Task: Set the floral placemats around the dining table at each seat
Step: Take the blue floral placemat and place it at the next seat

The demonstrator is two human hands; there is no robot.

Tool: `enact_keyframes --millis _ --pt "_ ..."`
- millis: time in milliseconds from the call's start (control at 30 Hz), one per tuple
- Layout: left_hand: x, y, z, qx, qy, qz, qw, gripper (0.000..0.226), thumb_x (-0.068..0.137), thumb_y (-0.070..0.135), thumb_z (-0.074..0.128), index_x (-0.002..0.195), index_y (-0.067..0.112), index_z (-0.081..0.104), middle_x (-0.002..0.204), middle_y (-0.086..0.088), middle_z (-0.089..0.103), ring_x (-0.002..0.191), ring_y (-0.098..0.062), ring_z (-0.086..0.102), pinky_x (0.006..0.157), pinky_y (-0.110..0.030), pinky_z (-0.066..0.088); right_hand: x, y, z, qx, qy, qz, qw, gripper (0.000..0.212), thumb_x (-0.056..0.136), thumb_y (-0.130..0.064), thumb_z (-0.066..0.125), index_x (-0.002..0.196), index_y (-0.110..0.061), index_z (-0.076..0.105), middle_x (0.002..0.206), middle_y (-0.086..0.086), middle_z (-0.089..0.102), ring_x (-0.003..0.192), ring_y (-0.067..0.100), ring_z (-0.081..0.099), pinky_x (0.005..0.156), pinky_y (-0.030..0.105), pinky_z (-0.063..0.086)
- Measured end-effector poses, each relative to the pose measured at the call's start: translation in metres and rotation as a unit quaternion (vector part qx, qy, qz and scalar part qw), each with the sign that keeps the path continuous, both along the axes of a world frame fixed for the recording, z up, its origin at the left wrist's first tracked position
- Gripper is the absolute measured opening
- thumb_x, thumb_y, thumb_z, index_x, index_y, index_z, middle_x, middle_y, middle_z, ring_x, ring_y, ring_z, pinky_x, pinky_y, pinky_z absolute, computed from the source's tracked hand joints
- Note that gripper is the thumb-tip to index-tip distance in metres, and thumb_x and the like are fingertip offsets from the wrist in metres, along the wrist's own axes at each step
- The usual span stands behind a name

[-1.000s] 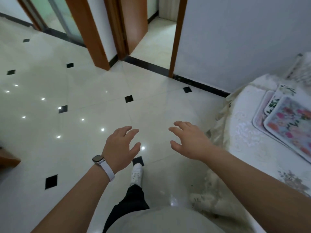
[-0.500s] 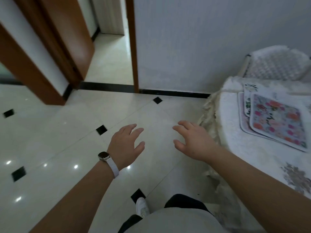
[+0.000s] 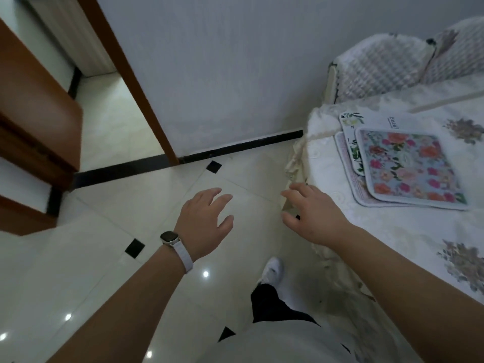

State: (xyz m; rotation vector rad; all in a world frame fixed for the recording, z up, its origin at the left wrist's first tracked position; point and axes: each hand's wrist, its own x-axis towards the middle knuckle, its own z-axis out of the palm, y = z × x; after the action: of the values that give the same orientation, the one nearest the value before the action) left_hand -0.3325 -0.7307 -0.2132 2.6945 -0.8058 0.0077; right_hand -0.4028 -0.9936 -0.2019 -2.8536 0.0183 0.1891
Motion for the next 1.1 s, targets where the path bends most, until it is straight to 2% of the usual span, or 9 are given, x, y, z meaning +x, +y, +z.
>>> enact_keyframes --millis 167,267,400,500,633,833,967,1100 --pt "0.078 -0.060 0.004 0.045 0.002 -0.043 0.998 0.046 0.086 0.040 0.059 0.129 0.022 0.059 0.134 -0.008 0.057 0.123 -0.027 0.052 0.097 -0.047 0.044 0.057 -0.047 -0.009 0.024 0.013 -0.047 0.999 0.066 0.081 -0.056 0.036 0.131 -0.019 0.058 0.137 0.009 0.055 0.120 0.031 0.054 0.093 0.044 0.049" --pt "0.120 -0.104 0.009 0.043 -0.011 -0.082 0.996 0.048 0.085 0.045 0.051 0.125 0.020 0.062 0.131 -0.010 0.059 0.119 -0.030 0.055 0.094 -0.048 0.046 0.077 -0.081 -0.008 0.032 0.006 -0.072 0.997 0.064 0.082 -0.055 0.037 0.131 -0.018 0.058 0.136 0.009 0.055 0.118 0.032 0.055 0.091 0.045 0.049" --pt "0.162 -0.161 0.012 0.041 -0.010 -0.143 0.989 0.052 0.084 0.047 0.047 0.124 0.018 0.062 0.131 -0.012 0.059 0.117 -0.032 0.055 0.092 -0.051 0.049 0.095 -0.129 0.001 0.007 0.004 -0.112 0.994 0.053 0.091 -0.047 0.051 0.137 -0.022 0.052 0.145 0.008 0.047 0.129 0.031 0.046 0.101 0.047 0.043" --pt "0.177 -0.199 0.011 0.042 -0.022 -0.192 0.980 0.051 0.084 0.045 0.048 0.122 0.016 0.064 0.130 -0.013 0.060 0.117 -0.033 0.056 0.094 -0.049 0.046 0.095 -0.156 0.003 -0.006 0.002 -0.153 0.988 0.054 0.093 -0.048 0.048 0.140 -0.022 0.049 0.148 0.006 0.045 0.133 0.029 0.043 0.103 0.047 0.042" --pt "0.199 -0.251 0.007 0.046 -0.028 -0.267 0.962 0.048 0.083 0.045 0.049 0.119 0.016 0.064 0.128 -0.014 0.060 0.114 -0.033 0.058 0.093 -0.046 0.045 0.091 -0.182 0.003 -0.005 0.008 -0.213 0.977 0.053 0.094 -0.048 0.047 0.140 -0.023 0.047 0.150 0.005 0.042 0.136 0.028 0.039 0.106 0.046 0.039" --pt "0.226 -0.314 -0.004 0.058 -0.025 -0.363 0.930 0.050 0.082 0.047 0.048 0.120 0.019 0.065 0.129 -0.012 0.061 0.116 -0.033 0.057 0.096 -0.048 0.043 0.090 -0.205 -0.004 -0.007 0.012 -0.301 0.953 0.057 0.087 -0.051 0.040 0.131 -0.020 0.056 0.141 0.008 0.052 0.125 0.032 0.050 0.100 0.047 0.045" --pt "0.253 -0.353 -0.017 0.079 -0.021 -0.427 0.900 0.050 0.081 0.048 0.047 0.118 0.020 0.066 0.128 -0.010 0.062 0.118 -0.032 0.057 0.096 -0.050 0.044 0.102 -0.215 -0.015 -0.013 0.025 -0.365 0.931 0.053 0.086 -0.049 0.043 0.125 -0.019 0.060 0.135 0.010 0.058 0.121 0.033 0.054 0.096 0.046 0.047" --pt "0.296 -0.383 -0.034 0.071 -0.010 -0.490 0.868 0.048 0.081 0.045 0.047 0.116 0.019 0.067 0.126 -0.011 0.063 0.116 -0.031 0.059 0.094 -0.047 0.046 0.132 -0.217 -0.024 0.011 0.054 -0.440 0.897 0.060 0.086 -0.053 0.031 0.131 -0.022 0.055 0.140 0.005 0.053 0.125 0.029 0.049 0.101 0.047 0.044"
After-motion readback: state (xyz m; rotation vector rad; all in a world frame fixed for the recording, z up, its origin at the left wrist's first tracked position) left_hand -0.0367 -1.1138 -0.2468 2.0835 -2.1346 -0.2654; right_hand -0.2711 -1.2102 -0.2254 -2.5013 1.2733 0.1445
